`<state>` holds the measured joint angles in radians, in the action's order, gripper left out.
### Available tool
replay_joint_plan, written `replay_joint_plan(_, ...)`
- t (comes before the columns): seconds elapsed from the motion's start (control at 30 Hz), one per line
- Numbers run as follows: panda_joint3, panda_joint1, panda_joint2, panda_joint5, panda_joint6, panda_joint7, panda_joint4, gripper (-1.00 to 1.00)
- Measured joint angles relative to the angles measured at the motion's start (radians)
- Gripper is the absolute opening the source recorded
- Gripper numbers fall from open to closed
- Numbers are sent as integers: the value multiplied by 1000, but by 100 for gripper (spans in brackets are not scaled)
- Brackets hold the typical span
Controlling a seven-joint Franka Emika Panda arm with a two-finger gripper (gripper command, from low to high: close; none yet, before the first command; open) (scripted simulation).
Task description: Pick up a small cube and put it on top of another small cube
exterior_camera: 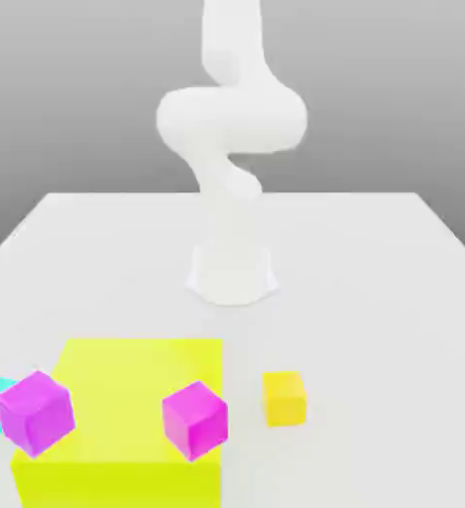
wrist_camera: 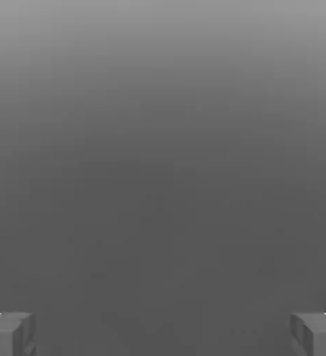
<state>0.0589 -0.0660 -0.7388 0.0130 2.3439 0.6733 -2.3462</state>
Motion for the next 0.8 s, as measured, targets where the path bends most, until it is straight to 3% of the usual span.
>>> replay_joint_plan(0.4, 214, -288, 315, 72, 213, -618, -223, 0)
replay_joint_plan(0.8, 281, -463, 612, 84, 424, -1181, -444, 0)
